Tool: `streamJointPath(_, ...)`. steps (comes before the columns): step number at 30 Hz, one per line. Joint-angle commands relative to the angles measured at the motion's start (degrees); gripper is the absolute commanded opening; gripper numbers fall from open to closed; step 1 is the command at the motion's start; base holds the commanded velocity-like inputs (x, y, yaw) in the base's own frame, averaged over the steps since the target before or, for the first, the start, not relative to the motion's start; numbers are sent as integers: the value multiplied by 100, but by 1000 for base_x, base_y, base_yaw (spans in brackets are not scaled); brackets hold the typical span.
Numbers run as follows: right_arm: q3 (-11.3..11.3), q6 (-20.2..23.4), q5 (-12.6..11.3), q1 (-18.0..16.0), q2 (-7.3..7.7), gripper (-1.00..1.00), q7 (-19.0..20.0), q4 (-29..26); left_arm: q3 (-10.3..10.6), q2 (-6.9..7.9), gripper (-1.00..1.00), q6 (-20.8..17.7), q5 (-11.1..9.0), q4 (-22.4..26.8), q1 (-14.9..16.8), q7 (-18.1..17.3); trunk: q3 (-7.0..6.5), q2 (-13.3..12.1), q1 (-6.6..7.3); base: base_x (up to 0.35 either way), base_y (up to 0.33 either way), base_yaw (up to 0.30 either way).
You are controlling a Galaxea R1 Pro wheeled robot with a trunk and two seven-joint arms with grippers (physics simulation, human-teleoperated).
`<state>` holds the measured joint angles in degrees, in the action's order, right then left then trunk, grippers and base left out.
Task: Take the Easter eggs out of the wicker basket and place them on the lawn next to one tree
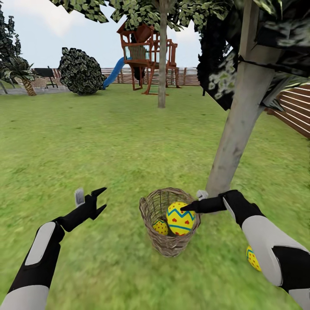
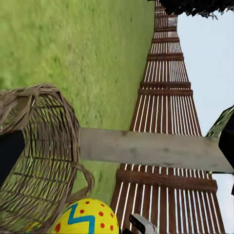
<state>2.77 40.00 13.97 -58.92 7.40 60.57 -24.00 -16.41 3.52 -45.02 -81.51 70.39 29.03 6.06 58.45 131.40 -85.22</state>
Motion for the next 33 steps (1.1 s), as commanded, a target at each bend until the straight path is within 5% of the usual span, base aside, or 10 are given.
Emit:
streamJointPath(1,35,70,10,-30,-36,-100,68,27,-41,-1,100,-38,-94,1,-30,51,5,3,2,0,0,0)
streamJointPath(6,-63,224,-150,3,-199,-100,210,92,-62,-1,100,-76,-136,-8,-190,-64,5,3,2,0,0,0)
streamJointPath(12,-73,407,-346,12,-198,-100,381,53,-25,-4,100,-86,-101,46,-196,-257,-67,-158,89,0,0,0)
streamJointPath(33,-78,482,-351,33,-184,-100,912,107,-18,30,100,-320,-147,494,-192,-355,-390,-880,485,-225,0,0)
